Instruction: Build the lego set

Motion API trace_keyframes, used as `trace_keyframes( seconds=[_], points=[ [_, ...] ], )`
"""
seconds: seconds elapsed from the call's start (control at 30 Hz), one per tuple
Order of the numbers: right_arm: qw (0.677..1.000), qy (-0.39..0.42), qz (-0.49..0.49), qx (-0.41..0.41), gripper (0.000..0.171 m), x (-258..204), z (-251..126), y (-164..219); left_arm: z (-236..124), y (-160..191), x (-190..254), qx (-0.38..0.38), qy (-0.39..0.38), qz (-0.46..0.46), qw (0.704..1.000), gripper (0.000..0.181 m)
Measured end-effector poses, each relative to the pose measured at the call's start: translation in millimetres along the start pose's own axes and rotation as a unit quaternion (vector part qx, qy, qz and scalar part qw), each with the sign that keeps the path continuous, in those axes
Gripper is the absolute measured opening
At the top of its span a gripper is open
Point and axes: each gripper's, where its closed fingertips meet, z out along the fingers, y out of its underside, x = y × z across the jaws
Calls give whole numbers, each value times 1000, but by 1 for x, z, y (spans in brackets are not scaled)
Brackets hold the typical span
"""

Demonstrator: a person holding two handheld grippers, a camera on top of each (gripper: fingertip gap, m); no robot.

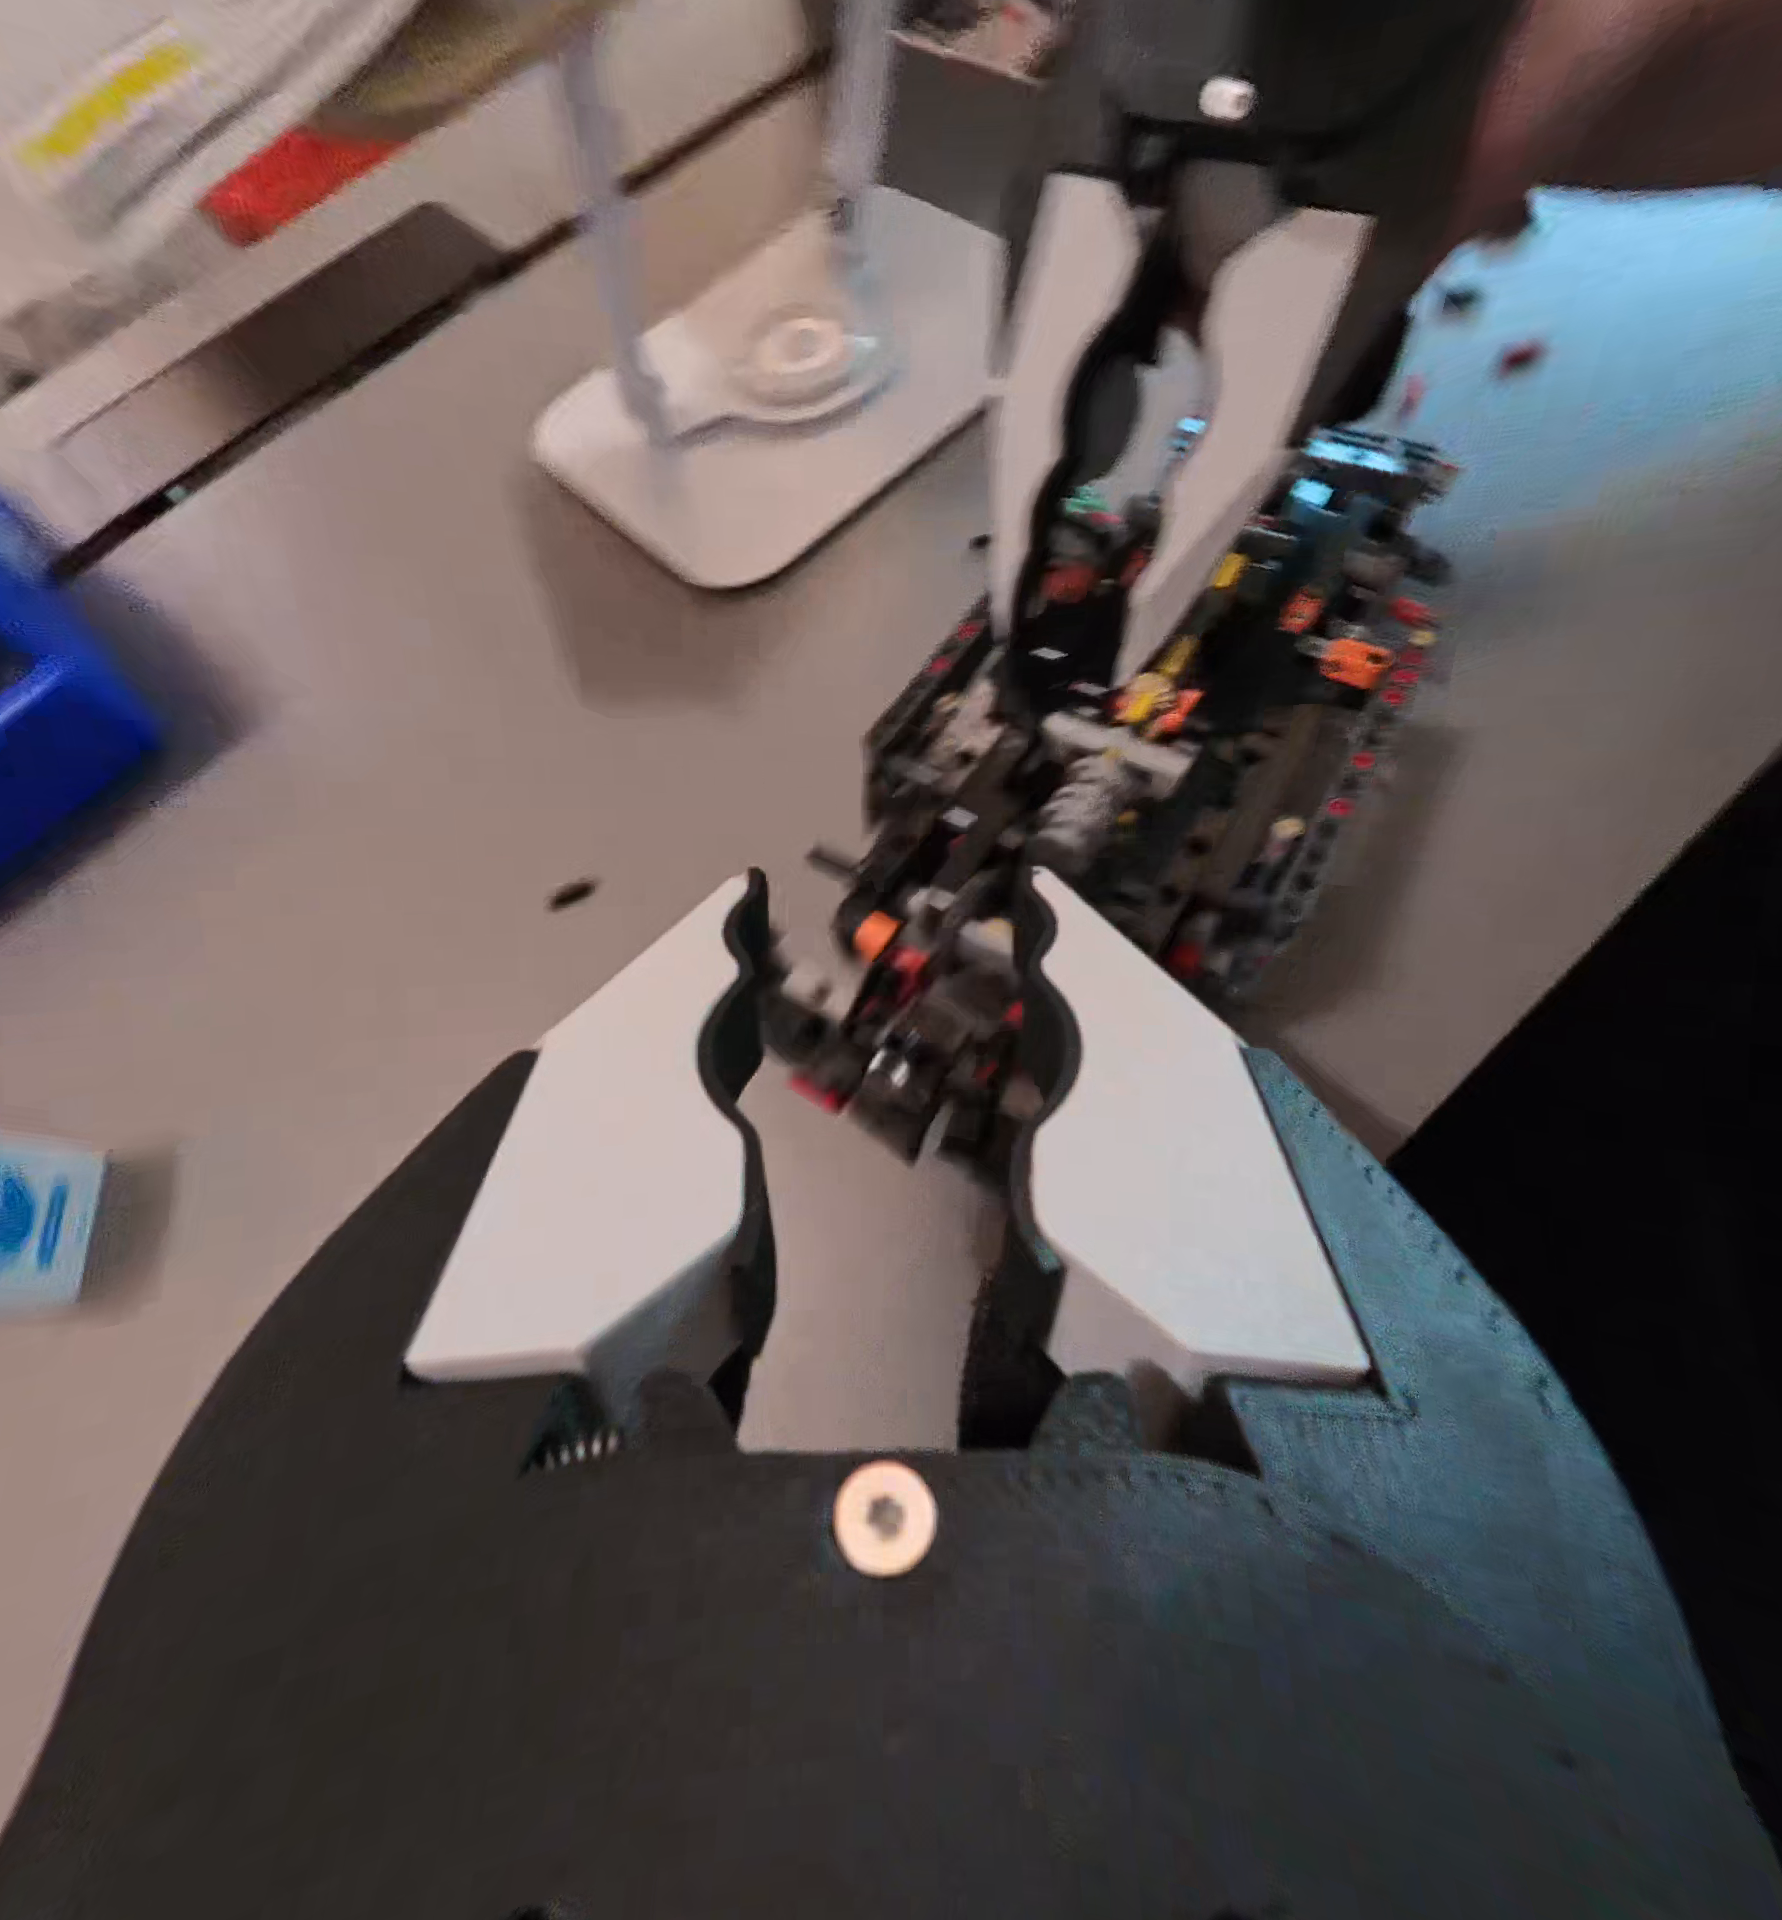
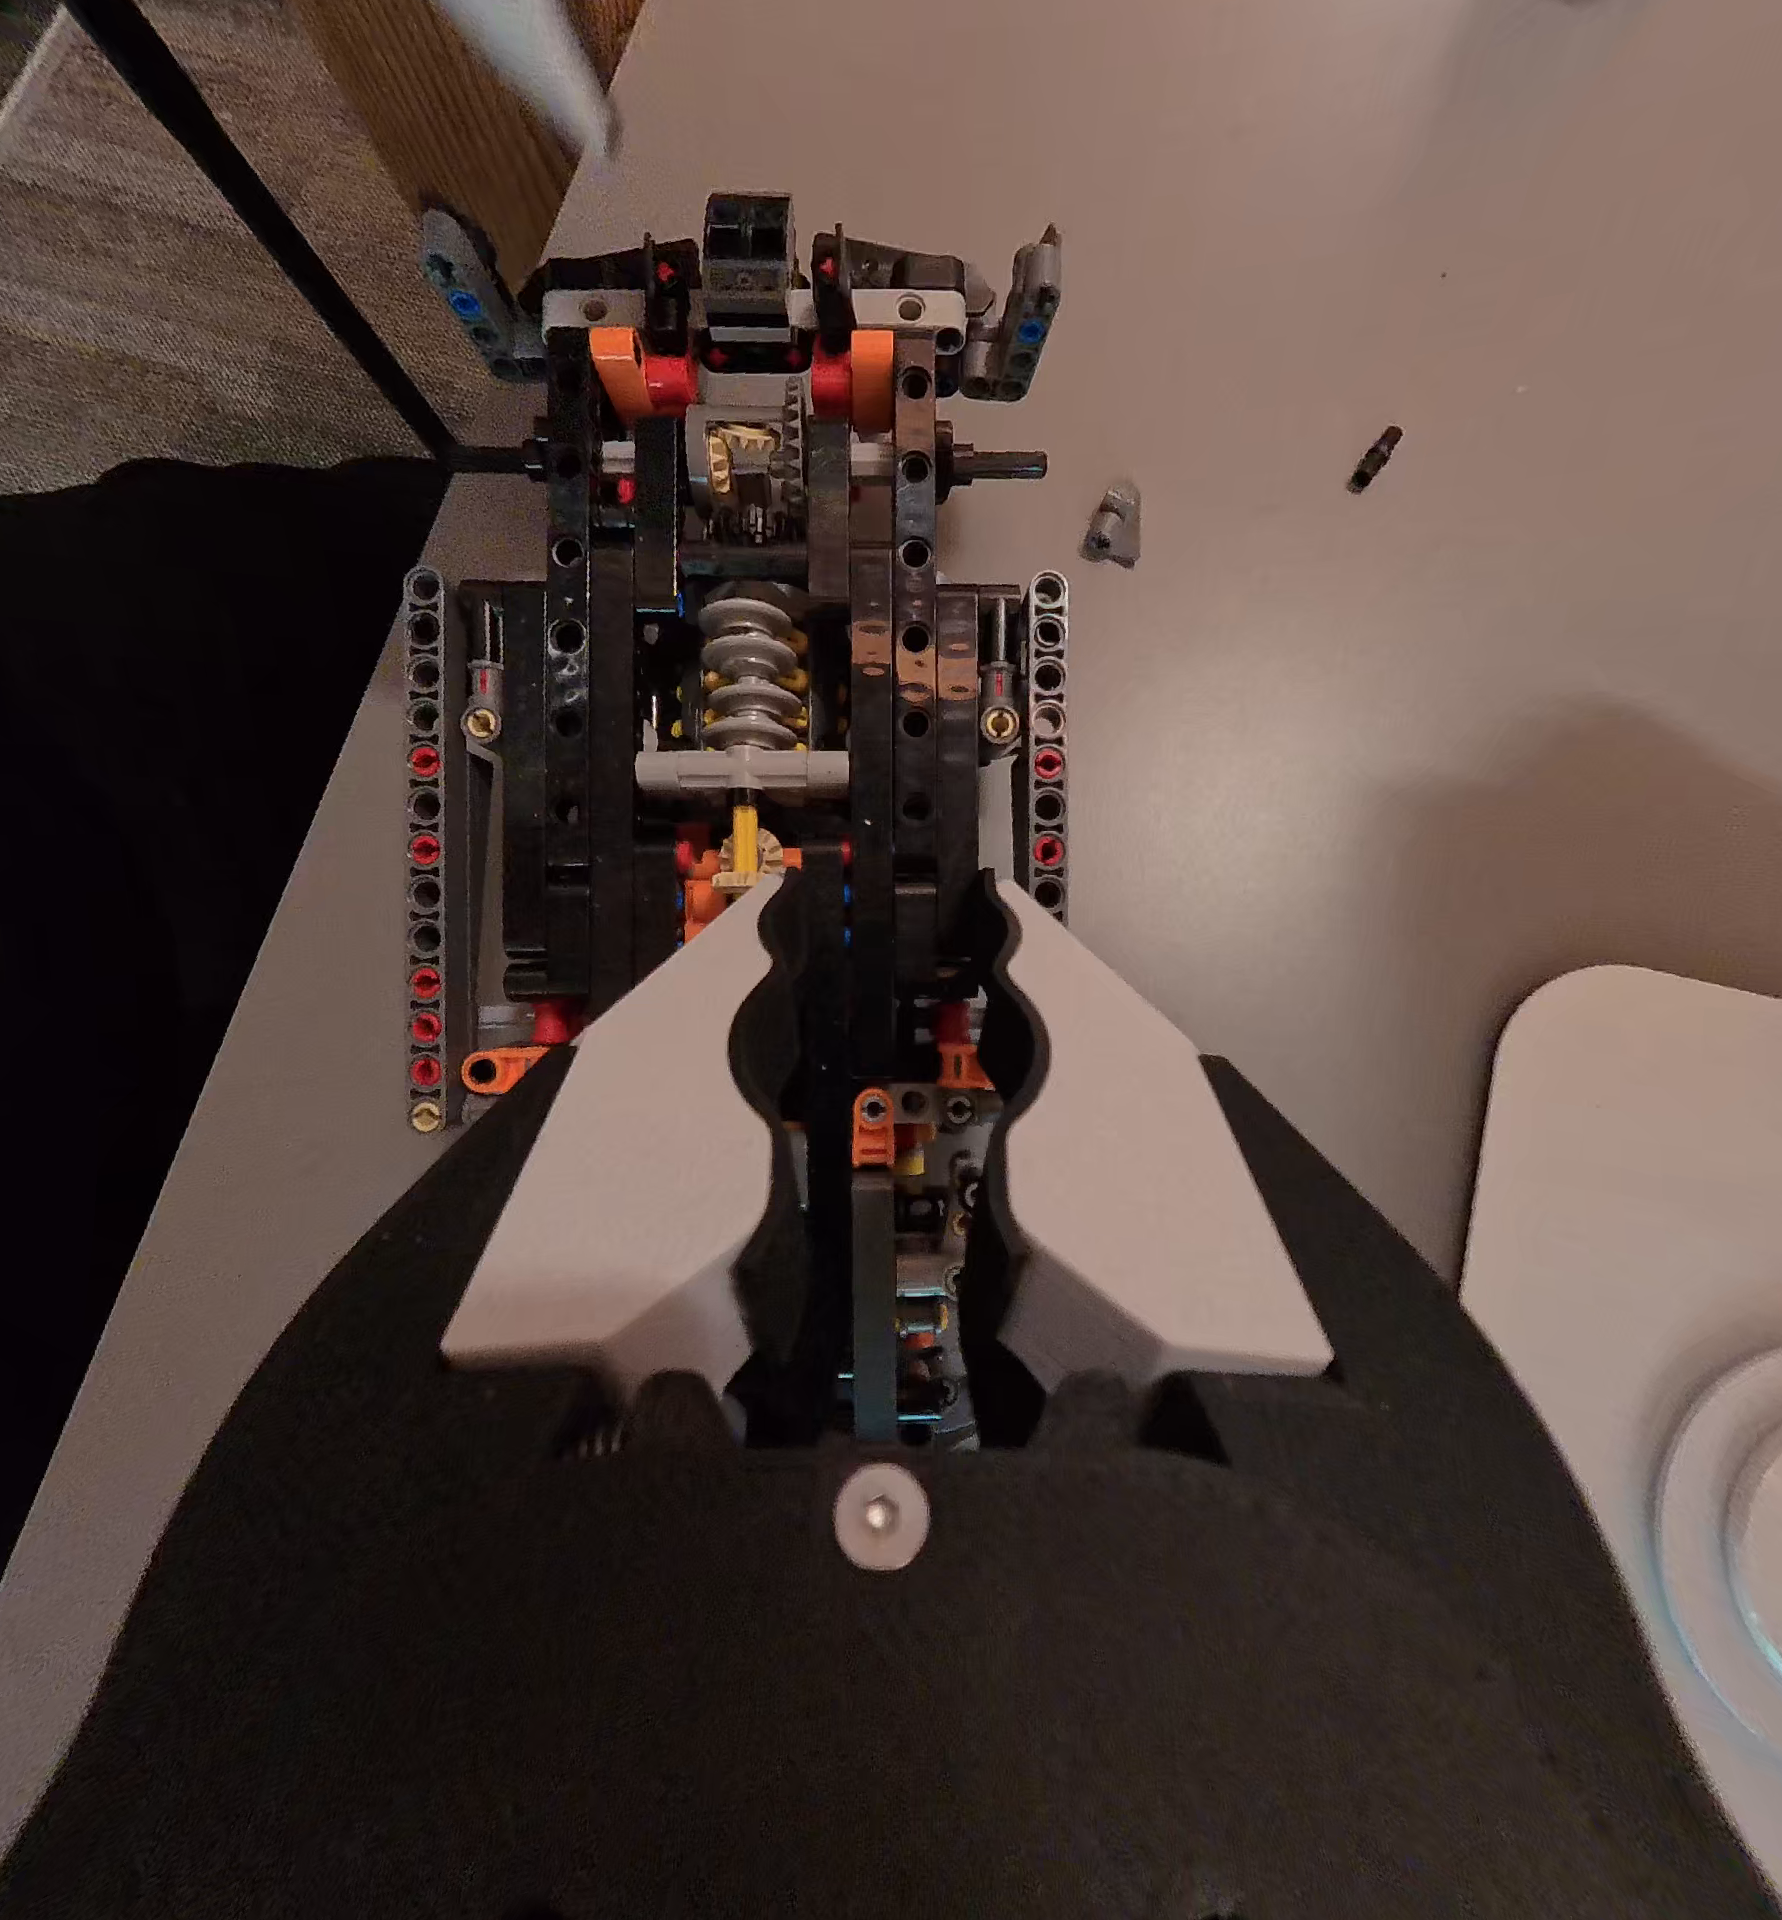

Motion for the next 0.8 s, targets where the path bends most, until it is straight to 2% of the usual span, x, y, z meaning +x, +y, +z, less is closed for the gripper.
trace_keyframes(
  seconds=[0.1, 0.17, 0.3, 0.47, 0.57, 0.8],
  points=[
    [1000, 2, -1, 2, 29, -1, 0, -1, 40, -17, 35, -45, 44, 97, 993, 35],
    [1000, 3, 0, 5, 29, -1, 0, -1, 61, -16, 36, -82, 35, 149, 985, 30],
    [1000, 1, 0, 10, 29, -1, 0, 0, 84, -17, 42, -109, 60, 178, 976, 23],
    [1000, -4, -7, 11, 29, -2, 0, -1, 93, -8, 51, -148, 96, 199, 964, 17],
    [1000, -5, -9, 14, 29, -3, 0, -1, 94, -9, 46, -157, 98, 199, 962, 27],
    [1000, -6, -13, 17, 29, -5, 0, -1, 96, -10, 49, -155, 97, 194, 964, 32]
  ],
)
